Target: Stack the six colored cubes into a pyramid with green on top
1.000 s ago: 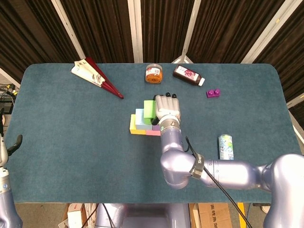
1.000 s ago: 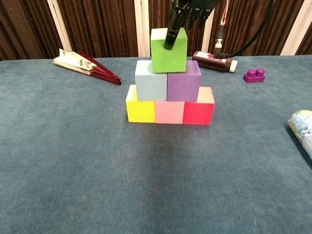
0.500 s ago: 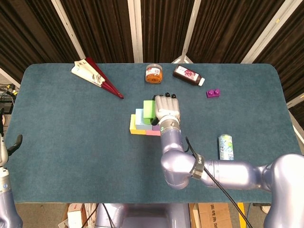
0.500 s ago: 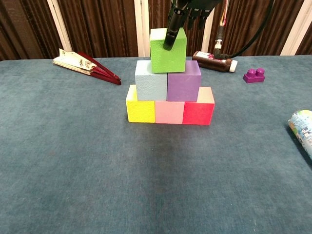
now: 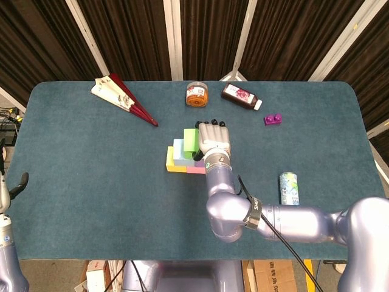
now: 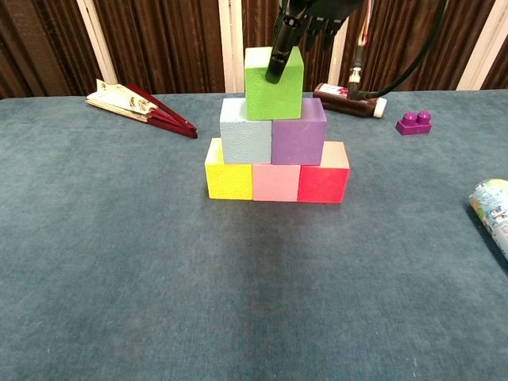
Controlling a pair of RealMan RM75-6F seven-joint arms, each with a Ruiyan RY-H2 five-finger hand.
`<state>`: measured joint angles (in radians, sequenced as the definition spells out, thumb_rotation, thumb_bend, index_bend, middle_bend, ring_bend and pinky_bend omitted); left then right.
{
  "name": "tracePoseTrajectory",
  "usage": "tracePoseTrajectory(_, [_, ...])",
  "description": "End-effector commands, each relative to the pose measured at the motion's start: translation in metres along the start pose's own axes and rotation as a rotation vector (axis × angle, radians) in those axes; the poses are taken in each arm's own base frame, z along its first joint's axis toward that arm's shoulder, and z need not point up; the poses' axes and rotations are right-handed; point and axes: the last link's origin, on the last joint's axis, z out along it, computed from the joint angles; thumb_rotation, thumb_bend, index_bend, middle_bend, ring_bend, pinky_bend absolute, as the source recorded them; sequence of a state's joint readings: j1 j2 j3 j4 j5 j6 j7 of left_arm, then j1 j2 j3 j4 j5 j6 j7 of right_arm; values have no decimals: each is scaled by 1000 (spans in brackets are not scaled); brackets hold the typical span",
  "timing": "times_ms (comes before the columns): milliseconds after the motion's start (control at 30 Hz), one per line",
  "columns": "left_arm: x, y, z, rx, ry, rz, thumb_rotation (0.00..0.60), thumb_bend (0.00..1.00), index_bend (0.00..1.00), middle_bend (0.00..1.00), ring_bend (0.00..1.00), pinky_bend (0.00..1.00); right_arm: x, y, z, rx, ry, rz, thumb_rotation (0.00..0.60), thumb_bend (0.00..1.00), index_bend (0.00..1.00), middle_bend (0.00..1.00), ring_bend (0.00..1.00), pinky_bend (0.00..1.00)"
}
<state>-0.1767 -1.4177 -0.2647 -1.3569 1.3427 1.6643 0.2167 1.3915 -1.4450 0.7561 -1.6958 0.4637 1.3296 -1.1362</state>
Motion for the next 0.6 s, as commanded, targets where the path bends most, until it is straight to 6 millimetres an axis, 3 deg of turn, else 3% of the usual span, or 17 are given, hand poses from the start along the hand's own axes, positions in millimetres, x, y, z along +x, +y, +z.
tracePoseTrajectory(33, [0,0,0,0,-1,1,600,312,94,23,0,0,0,0,0,2,-1,-1,600,350,165,178,14,0])
tracePoseTrajectory(600, [-1,1,0,3,-1,7,600,312,94,22,0,0,3,1,-5,19,-14,-1,600,350,28,134,0,0])
